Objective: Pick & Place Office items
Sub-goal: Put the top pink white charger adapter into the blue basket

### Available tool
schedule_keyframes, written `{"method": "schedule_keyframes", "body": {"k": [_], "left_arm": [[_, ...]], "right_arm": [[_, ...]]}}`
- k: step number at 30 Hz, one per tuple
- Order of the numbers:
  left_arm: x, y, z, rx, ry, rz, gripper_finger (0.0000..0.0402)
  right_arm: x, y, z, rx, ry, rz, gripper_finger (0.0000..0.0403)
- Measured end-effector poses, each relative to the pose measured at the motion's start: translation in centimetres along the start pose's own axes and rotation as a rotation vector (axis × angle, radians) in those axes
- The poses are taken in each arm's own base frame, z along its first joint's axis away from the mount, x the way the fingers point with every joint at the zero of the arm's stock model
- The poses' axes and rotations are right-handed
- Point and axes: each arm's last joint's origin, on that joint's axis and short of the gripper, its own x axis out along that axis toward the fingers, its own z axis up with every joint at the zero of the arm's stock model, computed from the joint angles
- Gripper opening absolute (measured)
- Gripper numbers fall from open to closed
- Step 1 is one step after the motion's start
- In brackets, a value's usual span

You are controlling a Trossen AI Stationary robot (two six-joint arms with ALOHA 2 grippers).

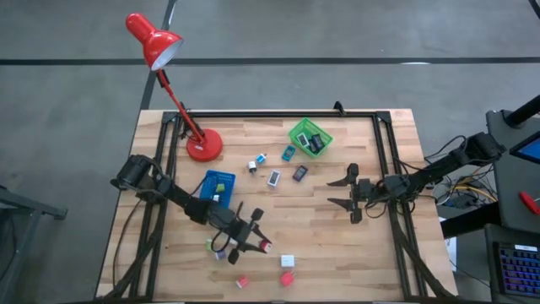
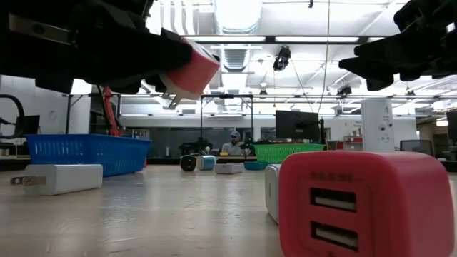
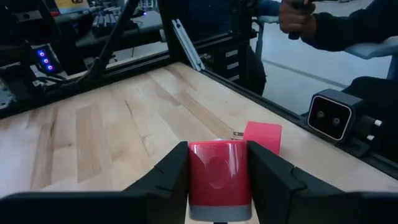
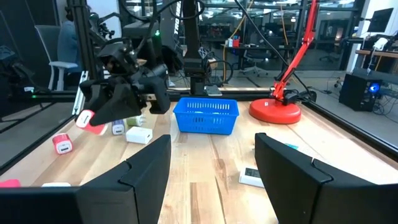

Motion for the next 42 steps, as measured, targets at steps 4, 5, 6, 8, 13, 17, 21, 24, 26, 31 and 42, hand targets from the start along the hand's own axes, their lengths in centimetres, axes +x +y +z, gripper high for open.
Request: {"method": "schedule_keyframes", "body": {"k": [4,5,6,8,13,17,21,24,26,31,42], "left_arm": [[0.0,0.0,0.1,-0.007,-0.011,0.002,0.0127],[0.0,0.0,0.1,-0.008,-0.015,0.007,0.0127],[0.0,0.1,0.2,-0.009,-0.016,0.014,0.0127],[0.0,0.2,0.2,-0.018,-0.013,0.05,0.0127],[-0.1,0.6,0.1,-0.033,0.007,0.207,0.0127],[-0.2,1.0,0.1,-0.043,0.02,0.33,0.0127],[-0.3,1.2,0.1,-0.055,0.025,0.422,0.0127],[-0.3,1.2,0.1,-0.055,0.026,0.429,0.0127],[-0.3,1.2,0.1,-0.055,0.026,0.428,0.0127],[-0.6,1.1,-0.1,-0.051,0.035,0.418,0.0127],[-5.6,0.6,0.5,-0.053,-0.002,0.409,0.0127]], "right_arm": [[0.0,0.0,0.0,0.0,0.0,0.0,0.0224],[0.0,0.0,0.0,0.0,0.0,0.0,0.0224],[0.0,0.0,0.0,0.0,0.0,0.0,0.0224],[0.0,0.0,0.0,0.0,0.0,0.0,0.0224],[0.0,0.0,0.0,0.005,0.0,0.001,0.0224],[0.0,0.0,0.0,0.008,0.0,0.001,0.0224],[0.0,0.0,0.0,0.008,0.0,0.001,0.0224],[0.0,0.0,0.0,0.007,0.001,0.001,0.0224],[0.0,0.0,0.0,0.007,0.001,0.001,0.0224],[0.0,0.0,-0.1,0.01,0.01,0.001,0.0224],[0.0,0.0,-0.2,0.013,0.016,0.001,0.0224]]}}
